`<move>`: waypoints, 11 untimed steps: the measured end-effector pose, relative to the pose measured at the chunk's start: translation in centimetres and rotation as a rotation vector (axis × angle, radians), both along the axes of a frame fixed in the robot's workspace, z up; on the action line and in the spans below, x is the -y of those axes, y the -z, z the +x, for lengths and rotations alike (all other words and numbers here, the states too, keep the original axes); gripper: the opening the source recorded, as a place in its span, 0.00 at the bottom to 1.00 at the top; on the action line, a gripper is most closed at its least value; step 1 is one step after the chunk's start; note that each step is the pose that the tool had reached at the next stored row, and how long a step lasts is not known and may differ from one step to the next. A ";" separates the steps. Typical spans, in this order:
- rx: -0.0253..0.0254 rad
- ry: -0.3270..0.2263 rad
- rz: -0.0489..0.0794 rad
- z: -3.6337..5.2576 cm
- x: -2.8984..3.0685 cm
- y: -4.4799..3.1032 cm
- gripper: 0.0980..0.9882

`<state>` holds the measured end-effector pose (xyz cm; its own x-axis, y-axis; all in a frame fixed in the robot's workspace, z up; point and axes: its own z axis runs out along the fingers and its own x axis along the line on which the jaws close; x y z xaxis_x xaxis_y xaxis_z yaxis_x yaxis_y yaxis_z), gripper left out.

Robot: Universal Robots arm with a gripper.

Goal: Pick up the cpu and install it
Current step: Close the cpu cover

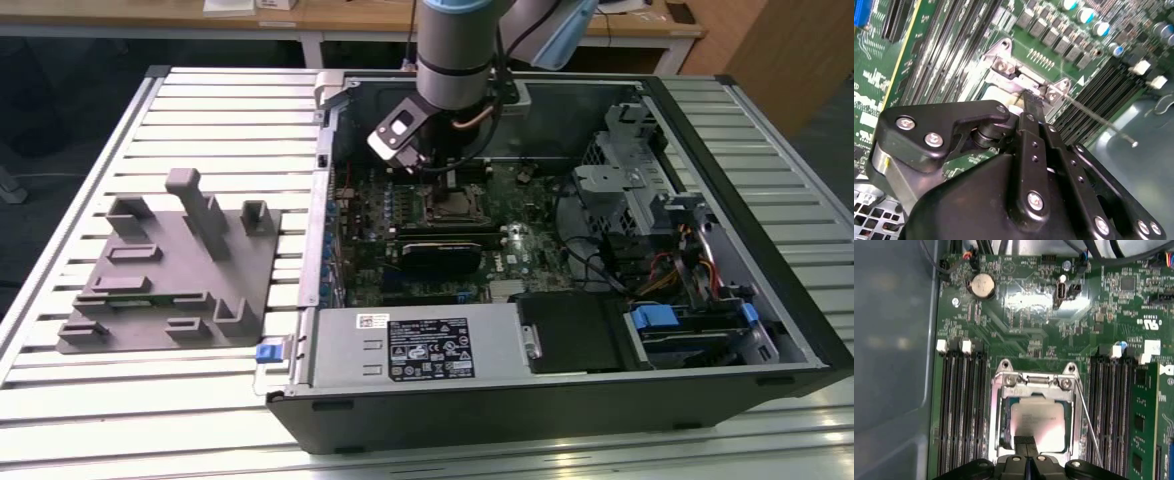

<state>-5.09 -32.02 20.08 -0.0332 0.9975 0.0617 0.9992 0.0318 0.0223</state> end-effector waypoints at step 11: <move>-0.0001 0.000 0.000 0.36 -0.01 -0.39 0.01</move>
